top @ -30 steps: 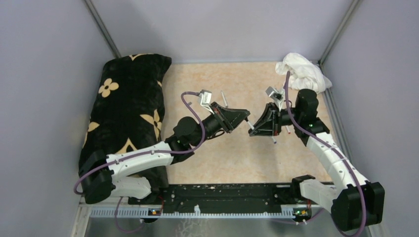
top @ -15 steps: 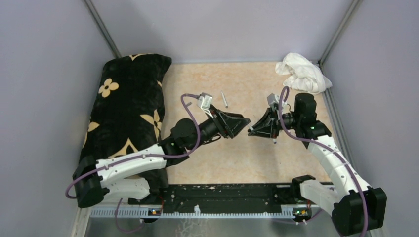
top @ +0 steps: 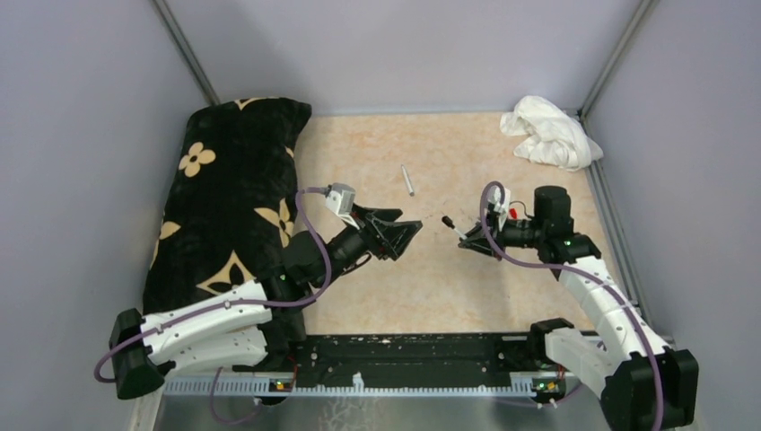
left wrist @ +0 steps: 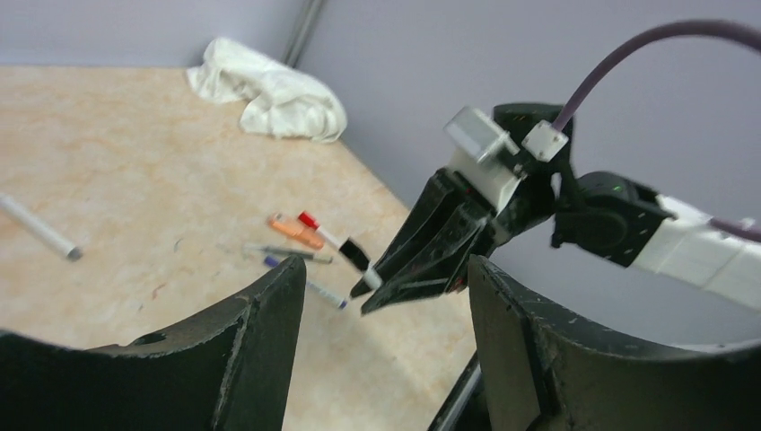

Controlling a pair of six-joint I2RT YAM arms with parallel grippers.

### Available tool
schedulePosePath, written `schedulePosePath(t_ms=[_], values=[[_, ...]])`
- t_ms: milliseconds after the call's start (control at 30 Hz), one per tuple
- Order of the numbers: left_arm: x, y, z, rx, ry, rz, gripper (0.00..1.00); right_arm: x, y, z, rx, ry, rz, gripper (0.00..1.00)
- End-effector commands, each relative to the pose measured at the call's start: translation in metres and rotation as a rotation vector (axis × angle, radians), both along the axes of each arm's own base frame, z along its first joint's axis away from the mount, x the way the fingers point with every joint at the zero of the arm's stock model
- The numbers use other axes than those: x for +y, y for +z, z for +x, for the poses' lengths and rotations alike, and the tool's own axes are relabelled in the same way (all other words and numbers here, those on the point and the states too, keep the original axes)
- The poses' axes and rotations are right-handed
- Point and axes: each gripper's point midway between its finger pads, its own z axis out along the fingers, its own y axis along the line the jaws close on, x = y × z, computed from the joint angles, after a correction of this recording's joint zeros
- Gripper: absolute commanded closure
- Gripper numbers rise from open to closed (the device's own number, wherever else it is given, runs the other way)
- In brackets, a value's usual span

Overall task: Insert the pens into the pen caps
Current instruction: Press the pen cap onto the pen, then place the pen at the center of the board.

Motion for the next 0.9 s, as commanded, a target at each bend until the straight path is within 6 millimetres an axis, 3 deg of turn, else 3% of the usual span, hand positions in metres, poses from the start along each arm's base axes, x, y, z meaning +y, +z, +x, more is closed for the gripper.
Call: schedulePosePath(t_ms=[0,267,467,567,867], values=[[0.021,-0.049,0.008,0.052,0.090,0.089,0.28,-0.023,-0.014,0.041,-0.063,-0.217,-0.088,1.00],[0.043,-0.091,0.010,0.148,0.167,0.102,0.28,-0.055,-0.044,0.075,-0.011,-0.452,-0.176,0.94],[0.045,-0.110,0.010,0.182,0.180,0.121,0.28,-0.092,-0.082,0.099,0.091,-0.619,-0.355,0.94],[0.045,-0.117,0.011,0.194,0.182,0.131,0.28,-0.107,-0.098,0.105,0.132,-0.676,-0.433,0.94],[0.047,-0.132,0.011,0.215,0.188,0.148,0.29,-0.134,-0.116,0.109,0.215,-0.770,-0.494,0.92]])
